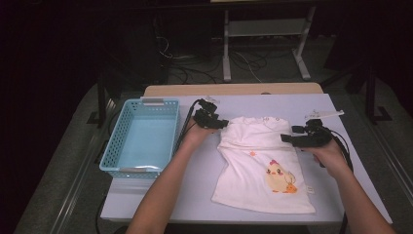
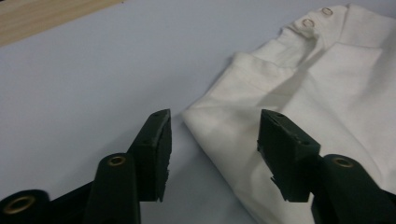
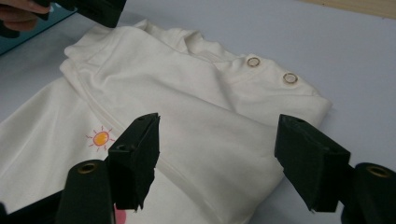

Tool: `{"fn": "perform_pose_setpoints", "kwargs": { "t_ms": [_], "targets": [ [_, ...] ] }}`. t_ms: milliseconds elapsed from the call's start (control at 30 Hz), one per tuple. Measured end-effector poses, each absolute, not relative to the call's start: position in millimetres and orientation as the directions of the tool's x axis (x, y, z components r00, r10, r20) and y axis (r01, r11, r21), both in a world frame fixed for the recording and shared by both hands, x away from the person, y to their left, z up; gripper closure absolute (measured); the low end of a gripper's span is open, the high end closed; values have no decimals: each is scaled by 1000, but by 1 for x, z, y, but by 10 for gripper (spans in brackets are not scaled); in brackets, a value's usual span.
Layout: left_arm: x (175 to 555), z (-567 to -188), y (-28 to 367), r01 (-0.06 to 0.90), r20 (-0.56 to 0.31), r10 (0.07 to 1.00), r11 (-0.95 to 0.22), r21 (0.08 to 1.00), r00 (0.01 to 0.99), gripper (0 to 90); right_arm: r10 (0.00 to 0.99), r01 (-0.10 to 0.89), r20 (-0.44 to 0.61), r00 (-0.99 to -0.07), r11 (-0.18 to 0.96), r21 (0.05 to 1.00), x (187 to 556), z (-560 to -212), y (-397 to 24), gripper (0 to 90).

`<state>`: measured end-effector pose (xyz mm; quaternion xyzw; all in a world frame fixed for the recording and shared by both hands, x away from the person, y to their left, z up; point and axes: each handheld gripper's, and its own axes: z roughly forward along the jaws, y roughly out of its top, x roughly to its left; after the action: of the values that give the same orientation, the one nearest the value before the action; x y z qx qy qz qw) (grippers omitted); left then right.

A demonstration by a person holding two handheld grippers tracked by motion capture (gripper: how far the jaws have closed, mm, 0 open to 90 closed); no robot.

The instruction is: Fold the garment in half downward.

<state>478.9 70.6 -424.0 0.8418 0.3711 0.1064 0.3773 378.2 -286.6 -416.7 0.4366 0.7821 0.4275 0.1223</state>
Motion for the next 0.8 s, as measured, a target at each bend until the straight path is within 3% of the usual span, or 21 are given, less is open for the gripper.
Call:
{"fn": "perform_pose_setpoints", "kwargs": {
  "t_ms": [300,600,800],
  "targets": [
    [497,-431,66,558,-108,707,-444,701,699,561,789,580,183,-587,252,774,380,-418,-288,298],
    [502,-445,63,585,-124,706,-460,667,697,585,792,583,184,-582,249,773,381,-419,-289,299],
    [502,-447,64,569,-121,687,-476,671,717,662,807,589,175,-565,244,771,386,-418,-292,305]
  ]
}}
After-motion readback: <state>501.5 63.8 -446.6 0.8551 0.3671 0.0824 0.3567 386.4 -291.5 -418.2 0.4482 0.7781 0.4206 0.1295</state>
